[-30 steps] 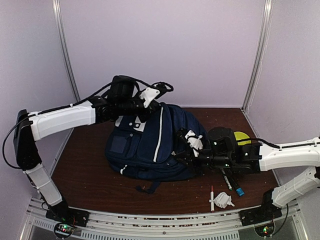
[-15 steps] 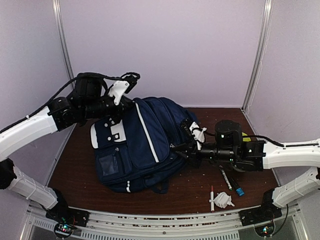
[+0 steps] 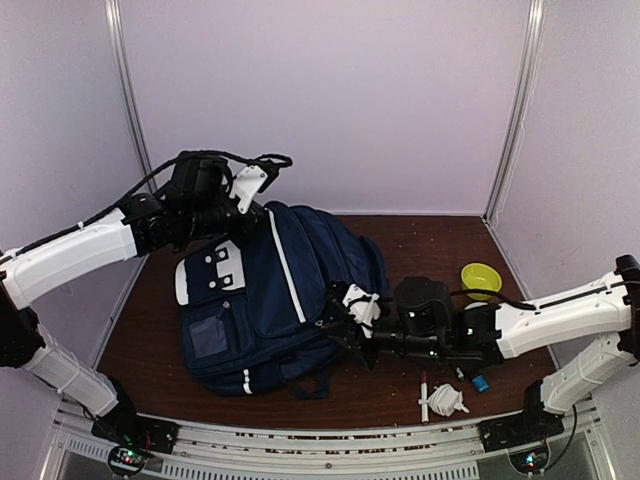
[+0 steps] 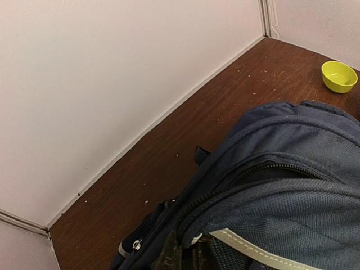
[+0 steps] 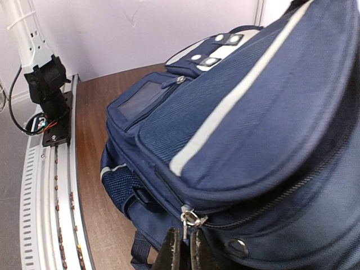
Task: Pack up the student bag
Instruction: Unzip the upper front pocket of the student bag, then pick up the upper front pocket of the student bag.
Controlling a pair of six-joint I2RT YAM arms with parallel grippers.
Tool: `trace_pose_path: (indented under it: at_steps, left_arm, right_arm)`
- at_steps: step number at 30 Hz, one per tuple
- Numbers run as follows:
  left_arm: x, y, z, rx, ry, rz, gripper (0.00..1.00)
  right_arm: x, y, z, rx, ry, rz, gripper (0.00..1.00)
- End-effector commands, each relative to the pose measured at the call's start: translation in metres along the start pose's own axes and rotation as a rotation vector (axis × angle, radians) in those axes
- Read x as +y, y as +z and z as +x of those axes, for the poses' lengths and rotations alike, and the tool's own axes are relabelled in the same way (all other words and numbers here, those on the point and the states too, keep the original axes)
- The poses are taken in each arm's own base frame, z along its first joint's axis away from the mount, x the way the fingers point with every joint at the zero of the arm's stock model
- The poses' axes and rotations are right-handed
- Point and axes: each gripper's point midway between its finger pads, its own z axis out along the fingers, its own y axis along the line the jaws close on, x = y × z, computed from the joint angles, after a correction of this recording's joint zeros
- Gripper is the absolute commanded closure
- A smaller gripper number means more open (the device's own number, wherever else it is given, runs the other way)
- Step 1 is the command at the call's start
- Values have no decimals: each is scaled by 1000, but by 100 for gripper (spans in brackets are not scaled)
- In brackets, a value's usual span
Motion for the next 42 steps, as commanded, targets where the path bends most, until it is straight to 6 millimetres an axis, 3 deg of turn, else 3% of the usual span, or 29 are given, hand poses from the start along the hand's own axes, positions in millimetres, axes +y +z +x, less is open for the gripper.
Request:
trace_pose_path:
  at_steps: [1,10,14,16,18,24,27,30,32,34,36,38,40,42]
  left_arm:
    - [83,-47,-104,-380,-180,-253,100]
    - [75,-37,-97,-373,-183,-219,100]
    - [51,-36,-98,-411,-101,-103,100]
    - [32,-38,-98,-442,-14,-15,100]
    - [15,-38,-91,-445,65,55,100]
    - [-23,-37,-74,-485,183,214,100]
    - [-32,-37,-71,-506,208,255,100]
    - [-38,-38,-70,-516,227,284,100]
    - [-41,-39,-69,-525,234,296,100]
    - [-43,-39,-69,-529,235,305,100]
    - [-45,-41,-70,-532,236,314,100]
    - [-48,-41,-69,-533,240,320,100]
    - [-49,-41,-68,-529,238,325,100]
    - [-50,-39,-67,-522,234,321,100]
  right_arm:
    - [49,30,32,115,-62,-157,100]
    - [67,61,2,60,-58,-187,100]
    - [75,62,-6,43,-46,-228,97]
    - [78,51,-11,30,-39,-257,76]
    - [84,36,-14,33,-48,-307,63]
    - [82,-27,-46,15,-18,-427,57]
    - [56,-51,-69,-52,51,-393,56]
    - [-13,-54,-77,-74,195,-158,54]
    - [-61,-53,-72,-72,304,8,52]
    - [-95,-51,-65,-75,385,138,47]
    - [-107,-44,-63,-78,419,168,38]
    - [-107,-33,-71,-79,417,147,32]
    - [-102,-19,-77,-65,407,101,33]
    - [-93,-9,-81,-53,402,42,42]
